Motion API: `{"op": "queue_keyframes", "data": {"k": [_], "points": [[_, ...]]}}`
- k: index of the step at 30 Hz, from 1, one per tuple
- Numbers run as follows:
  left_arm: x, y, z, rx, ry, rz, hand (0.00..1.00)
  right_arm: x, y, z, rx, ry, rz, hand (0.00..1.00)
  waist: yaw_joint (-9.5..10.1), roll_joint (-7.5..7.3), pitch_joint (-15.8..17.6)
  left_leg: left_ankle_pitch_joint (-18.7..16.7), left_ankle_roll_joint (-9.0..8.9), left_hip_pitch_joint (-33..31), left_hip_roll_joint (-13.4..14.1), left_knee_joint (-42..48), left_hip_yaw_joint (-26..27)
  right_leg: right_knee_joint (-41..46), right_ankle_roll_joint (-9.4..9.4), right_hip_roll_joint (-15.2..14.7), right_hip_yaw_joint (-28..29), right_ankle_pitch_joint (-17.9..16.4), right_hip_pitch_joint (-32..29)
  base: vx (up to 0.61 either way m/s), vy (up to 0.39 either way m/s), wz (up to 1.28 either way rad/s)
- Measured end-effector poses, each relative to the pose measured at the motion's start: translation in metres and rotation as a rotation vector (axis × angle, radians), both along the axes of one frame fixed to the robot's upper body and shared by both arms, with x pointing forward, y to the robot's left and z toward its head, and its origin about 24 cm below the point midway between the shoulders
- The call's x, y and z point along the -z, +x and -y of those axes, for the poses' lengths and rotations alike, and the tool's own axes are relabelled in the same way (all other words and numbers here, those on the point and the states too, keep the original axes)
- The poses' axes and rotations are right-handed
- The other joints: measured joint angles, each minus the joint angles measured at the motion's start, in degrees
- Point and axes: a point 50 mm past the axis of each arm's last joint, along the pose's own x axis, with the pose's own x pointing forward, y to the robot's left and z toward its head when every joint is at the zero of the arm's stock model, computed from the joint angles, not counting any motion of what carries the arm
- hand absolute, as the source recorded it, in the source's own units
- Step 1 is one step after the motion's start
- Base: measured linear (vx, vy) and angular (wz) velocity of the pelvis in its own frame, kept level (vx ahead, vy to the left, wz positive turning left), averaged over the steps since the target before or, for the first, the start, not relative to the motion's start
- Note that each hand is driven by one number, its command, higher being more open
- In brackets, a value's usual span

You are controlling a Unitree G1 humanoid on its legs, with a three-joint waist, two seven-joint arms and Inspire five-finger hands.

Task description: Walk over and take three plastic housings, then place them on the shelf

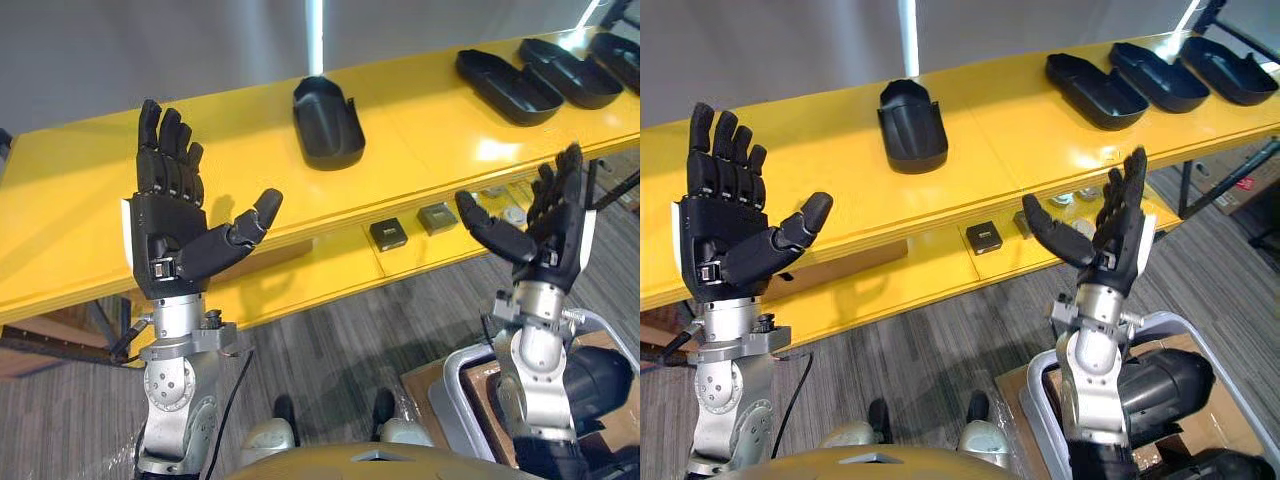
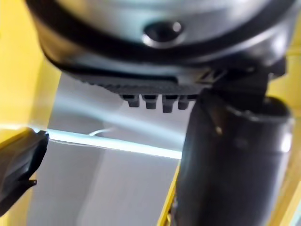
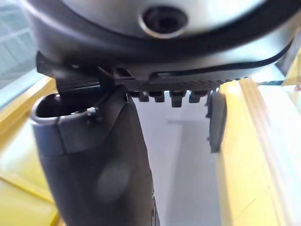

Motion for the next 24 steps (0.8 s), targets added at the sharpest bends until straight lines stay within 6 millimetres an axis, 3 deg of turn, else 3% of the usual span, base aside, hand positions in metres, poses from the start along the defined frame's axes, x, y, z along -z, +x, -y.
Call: {"op": "queue_keyframes", "data": {"k": [7, 10, 13, 16, 21, 24], "points": [[0.014, -0.005, 0.007, 0.116, -0.037, -0.079, 1.0, 0.021, -0.019, -0.002, 0.088, 0.02, -0.09, 1.0, 0.04, -0.26, -2.14, -0.86, -0.15, 3.14, 0.5, -0.63, 6.87, -0.42, 0.01, 1.24, 5.13, -0.38, -1.65, -0.02, -0.005, -0.52], [0.022, -0.006, 0.012, 0.144, -0.048, -0.123, 1.0, 0.025, -0.023, -0.003, 0.079, 0.021, -0.112, 1.0, -0.12, -0.38, -2.21, -4.77, -0.93, 3.63, 2.1, 4.48, 12.59, -0.36, -0.03, 1.21, 5.21, 0.57, -2.49, 0.03, 0.011, -1.09], [0.027, -0.003, 0.023, 0.186, -0.06, -0.165, 1.0, 0.03, -0.03, 0.002, 0.073, -0.015, -0.156, 1.0, -2.1, 0.75, -3.0, -9.65, -1.59, 3.31, 4.66, 12.15, 15.78, -0.09, -0.66, 3.21, 8.99, 1.92, -2.44, 0.09, -0.024, -0.84], [0.026, 0.002, 0.029, 0.193, -0.066, -0.182, 1.0, 0.028, -0.032, 0.008, 0.06, -0.025, -0.158, 1.0, -3.26, 1.69, -3.56, -12.81, -1.4, 3.22, 6.22, 15.51, 14.96, -0.08, -1.27, 5.54, 14.22, 2.67, -3.77, 0.05, -0.037, -0.99], [0.027, 0.005, 0.023, 0.122, -0.098, -0.202, 1.0, 0.021, -0.024, 0.006, -0.057, 0.003, -0.118, 1.0, -2.68, 2.27, -3.17, -19.18, 2.13, -0.75, 6.52, 24.79, 4.5, -0.38, -1.41, 8.44, 22.64, 3.42, -7.76, -0.09, -0.006, -1.0], [0.026, 0.006, 0.021, 0.081, -0.109, -0.208, 1.0, 0.006, -0.005, -0.01, -0.184, -0.046, -0.046, 1.0, -2.38, 2.97, -0.8, -22.79, 1.35, -3.55, 6.55, 28.6, 3.85, -0.1, -2.75, 8.62, 22.9, 4.64, -11.07, -0.18, 0.085, -0.82]]}}
